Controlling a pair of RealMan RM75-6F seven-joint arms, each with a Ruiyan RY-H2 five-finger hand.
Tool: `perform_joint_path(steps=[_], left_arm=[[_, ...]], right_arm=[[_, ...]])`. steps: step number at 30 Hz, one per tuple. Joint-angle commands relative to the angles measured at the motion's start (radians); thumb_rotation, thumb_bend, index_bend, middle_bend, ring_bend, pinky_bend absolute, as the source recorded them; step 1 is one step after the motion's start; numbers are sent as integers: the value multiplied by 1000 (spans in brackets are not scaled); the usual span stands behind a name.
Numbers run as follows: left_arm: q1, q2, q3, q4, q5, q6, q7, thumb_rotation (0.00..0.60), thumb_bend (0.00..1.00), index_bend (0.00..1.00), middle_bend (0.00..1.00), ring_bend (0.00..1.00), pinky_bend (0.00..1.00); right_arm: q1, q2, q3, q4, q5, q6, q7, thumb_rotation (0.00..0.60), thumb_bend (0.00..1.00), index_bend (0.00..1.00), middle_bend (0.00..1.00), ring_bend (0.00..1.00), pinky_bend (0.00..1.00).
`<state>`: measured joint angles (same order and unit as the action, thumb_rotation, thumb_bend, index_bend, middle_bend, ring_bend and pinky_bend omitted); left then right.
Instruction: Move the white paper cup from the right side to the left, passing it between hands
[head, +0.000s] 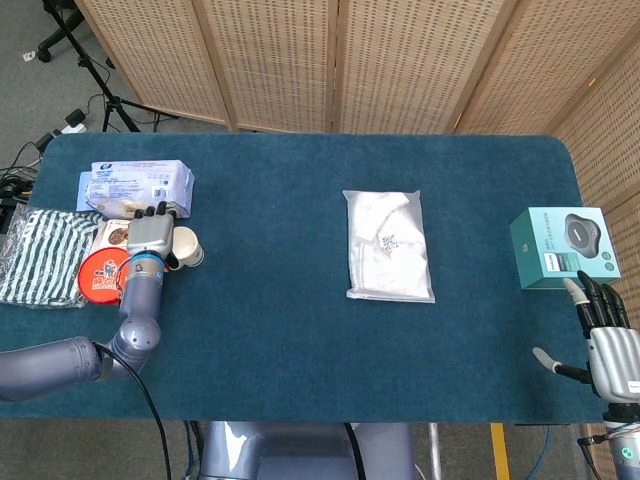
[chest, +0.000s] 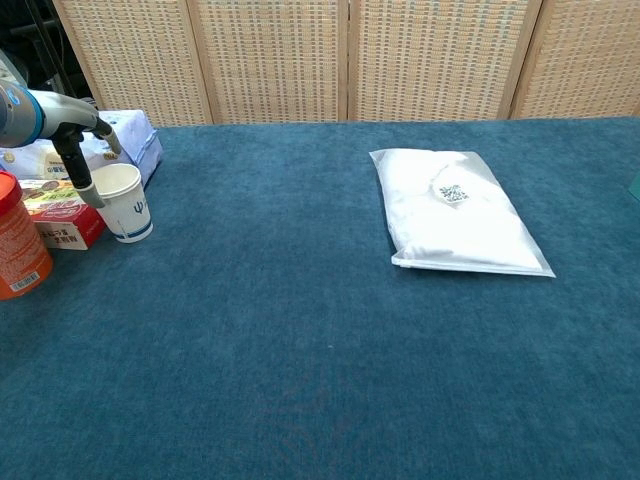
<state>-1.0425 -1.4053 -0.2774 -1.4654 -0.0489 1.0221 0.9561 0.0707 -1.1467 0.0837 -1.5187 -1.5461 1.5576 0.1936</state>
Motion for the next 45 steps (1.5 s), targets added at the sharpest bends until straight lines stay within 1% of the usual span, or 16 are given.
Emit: perform_joint_path(steps=[1,9,10,12,16,17,20,22,24,28,29,30,31,32,36,45], left_arm=[[3,14,-4,-12,-4,-12,-6,600,154,94,0,0,0],[15,78,-43,-89,7,-54,-67,600,116,8,0,0,0],[17,105,-79,-130,28,-57,-104,600,115,3,0,0,0],[43,171,-108,-228,83,-62,-160,600,115,0,0,0,0],[100,246,-116,-346,263,-39,-242,600,118,0,0,0,0],[144,275,-103,-405,379,1,-278,600,120,0,0,0,0],[222,303,-59,-477,565,61,-337,600,122,0,0,0,0],[290,321,-5,-521,717,113,-377,600,122,0,0,0,0],[334,328,37,-540,812,145,-400,600,122,0,0,0,0],[449,337,157,-545,1042,227,-455,600,122,0,0,0,0],[507,331,219,-538,1114,276,-462,600,122,0,0,0,0],[539,321,248,-527,1170,312,-471,600,122,0,0,0,0],[598,294,304,-485,1252,373,-485,600,122,0,0,0,0],[626,276,327,-459,1293,406,-491,600,122,0,0,0,0],[697,215,382,-352,1395,474,-510,600,123,0,0,0,0],[765,189,418,-263,1446,487,-590,600,131,0,0,0,0]], right_arm=[[0,0,0,0,0,1,0,600,0,0,0,0,0],[-2,-1,3,1,3,3,4,600,0,0,0,0,0],[-1,-1,3,1,4,1,4,600,0,0,0,0,0],[-1,-1,3,2,3,1,6,600,0,0,0,0,0],[1,2,-1,10,-8,1,14,600,0,0,0,0,0],[2,4,-3,13,-9,-3,11,600,0,0,0,0,0],[4,4,-5,17,-11,-7,3,600,0,0,0,0,0],[5,3,-5,22,-10,-10,-17,600,0,0,0,0,0],[6,1,-5,26,-7,-12,-34,600,0,0,0,0,0],[7,-4,-5,18,5,-22,-81,600,0,0,0,0,0],[8,-6,-7,14,2,-24,-98,600,0,0,0,0,0],[8,-7,-7,10,2,-25,-108,600,0,0,0,0,0],[9,-10,-8,5,1,-24,-129,600,0,0,0,0,0],[8,-13,-8,3,1,-22,-140,600,0,0,0,0,0],[7,-20,-6,-4,3,-16,-173,600,0,0,0,0,0],[7,-29,5,-6,31,-23,-215,600,0,0,0,0,0]])
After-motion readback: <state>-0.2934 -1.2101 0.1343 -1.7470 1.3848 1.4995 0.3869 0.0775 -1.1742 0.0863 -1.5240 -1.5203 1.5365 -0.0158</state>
